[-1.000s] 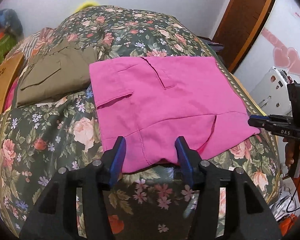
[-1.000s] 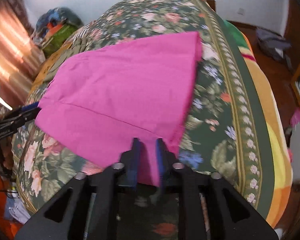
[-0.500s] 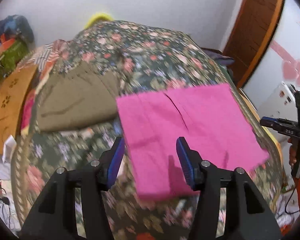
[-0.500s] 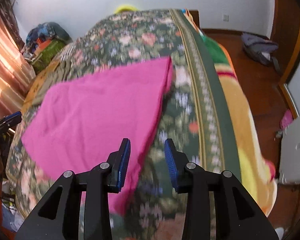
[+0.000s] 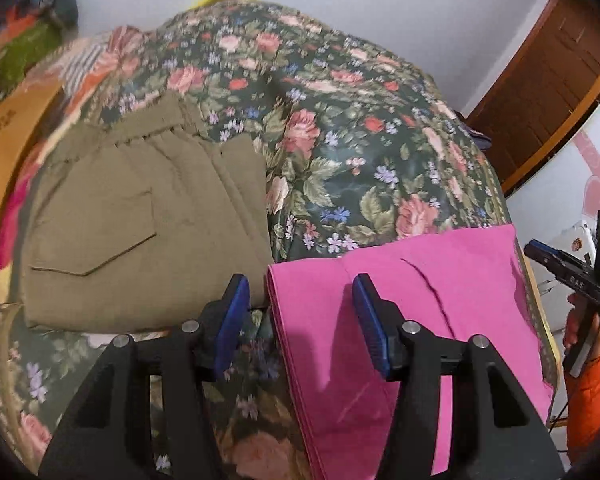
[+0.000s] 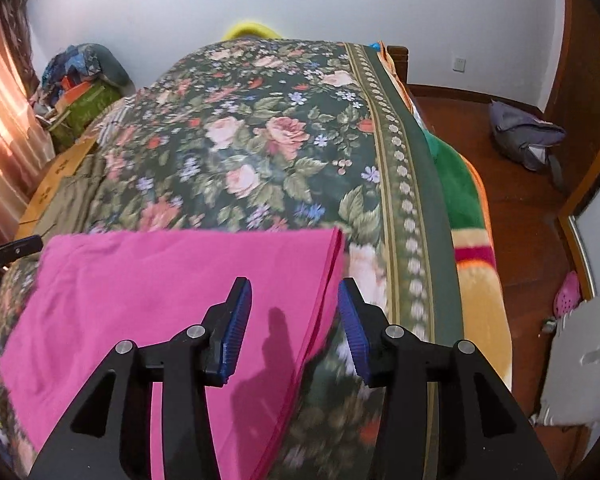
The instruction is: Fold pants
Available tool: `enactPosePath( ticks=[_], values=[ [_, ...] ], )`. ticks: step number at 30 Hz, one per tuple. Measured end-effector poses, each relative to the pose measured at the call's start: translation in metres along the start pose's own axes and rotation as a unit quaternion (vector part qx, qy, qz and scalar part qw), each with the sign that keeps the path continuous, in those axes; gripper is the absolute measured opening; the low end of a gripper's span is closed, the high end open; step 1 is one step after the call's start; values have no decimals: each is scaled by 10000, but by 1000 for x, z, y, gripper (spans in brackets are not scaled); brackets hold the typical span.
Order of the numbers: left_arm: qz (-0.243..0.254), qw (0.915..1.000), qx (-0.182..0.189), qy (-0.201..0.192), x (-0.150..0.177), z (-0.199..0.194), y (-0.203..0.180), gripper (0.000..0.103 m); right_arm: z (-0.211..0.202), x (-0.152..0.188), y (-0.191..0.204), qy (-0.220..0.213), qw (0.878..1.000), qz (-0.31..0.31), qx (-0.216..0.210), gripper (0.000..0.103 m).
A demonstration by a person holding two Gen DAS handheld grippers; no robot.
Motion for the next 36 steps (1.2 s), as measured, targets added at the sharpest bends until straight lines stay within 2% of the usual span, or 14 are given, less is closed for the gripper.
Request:
enactPosePath(
  ticks=[5, 6, 8, 9, 10, 11, 12, 13, 14, 15, 23, 30, 34, 36],
  values=[
    [24, 9997, 118, 208, 5, 24, -2, 47, 32, -9, -13, 180, 9997, 168, 18, 41],
    [23, 9996, 153, 236, 7, 27, -3, 43, 39, -10, -14, 232, 9994, 235, -39, 41],
    [52, 9997, 119, 209, 8, 30, -3, 43, 48, -9, -14, 328, 9988, 324, -177, 41],
    [70, 9998, 128, 164, 7, 29, -4, 41, 51, -8, -13, 380, 9984, 331, -249, 41],
    [66, 9997, 203, 143, 7, 29, -5, 33, 54, -7, -11, 420, 9981, 343, -308, 40],
    [44, 9995, 262, 146, 6, 28, -6, 31, 56, -7, -10, 385, 9982, 329, -324, 37],
    [35, 9996, 266, 132, 6, 28, -7, 25, 55, -8, -9, 343, 9984, 308, -338, 28],
    [90, 9998, 175, 75, 4, 26, -7, 14, 55, -8, -8, 308, 9986, 279, -339, 18],
    [158, 9998, 84, 45, 4, 26, -7, 9, 54, -9, -8, 280, 9987, 270, -324, 9],
    [242, 9997, -10, 7, 3, 24, -7, 6, 53, -10, -8, 235, 9989, 265, -320, 8],
    [289, 9990, -196, -265, 3, 14, -4, 4, 44, -21, -5, -221, 9997, -91, 20, 3],
    [405, 9974, -575, -184, 5, 21, 4, 5, 56, -30, -8, -236, 9983, -347, 396, 2],
    [570, 9942, -903, -142, 4, 15, 5, 16, 56, -33, -10, -219, 9979, -360, 501, 3],
    [545, 9943, -908, -133, 2, 8, 6, 22, 54, -35, -13, -160, 9981, -296, 513, 8]
  ],
)
Point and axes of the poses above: each gripper's, at about its wrist camera, not at the fingertips, and z roughly the way its jaws point, y to its left, x to its underside, the point moved 10 cm from there along z, roughly the way its jaws point, and after that the axes turned 3 degrees about x, right-handed, at the moved point
